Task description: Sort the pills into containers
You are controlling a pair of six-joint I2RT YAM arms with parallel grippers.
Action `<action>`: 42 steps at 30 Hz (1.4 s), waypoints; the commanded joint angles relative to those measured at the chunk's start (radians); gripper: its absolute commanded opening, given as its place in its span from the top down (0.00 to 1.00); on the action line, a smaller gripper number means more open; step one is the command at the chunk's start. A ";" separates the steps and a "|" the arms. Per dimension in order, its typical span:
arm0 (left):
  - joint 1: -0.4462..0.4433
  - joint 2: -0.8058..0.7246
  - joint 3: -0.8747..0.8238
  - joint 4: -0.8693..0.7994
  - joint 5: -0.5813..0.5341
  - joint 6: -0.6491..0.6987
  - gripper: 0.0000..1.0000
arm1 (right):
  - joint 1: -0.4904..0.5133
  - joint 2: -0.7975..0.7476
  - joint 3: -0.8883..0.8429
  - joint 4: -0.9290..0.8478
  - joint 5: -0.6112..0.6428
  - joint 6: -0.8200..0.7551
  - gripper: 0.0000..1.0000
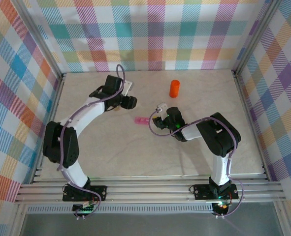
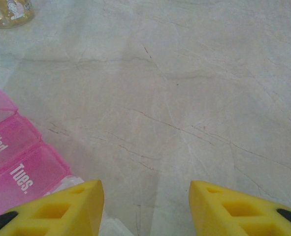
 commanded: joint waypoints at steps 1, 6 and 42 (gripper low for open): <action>-0.023 -0.018 -0.141 0.065 -0.035 0.003 0.35 | 0.013 0.047 -0.019 -0.180 -0.006 -0.033 0.49; -0.042 0.014 -0.179 0.032 -0.026 0.034 0.36 | 0.013 0.055 -0.013 -0.185 -0.006 -0.038 0.48; -0.068 0.133 0.086 0.015 -0.163 -0.027 0.36 | 0.025 0.074 0.010 -0.209 0.009 -0.057 0.45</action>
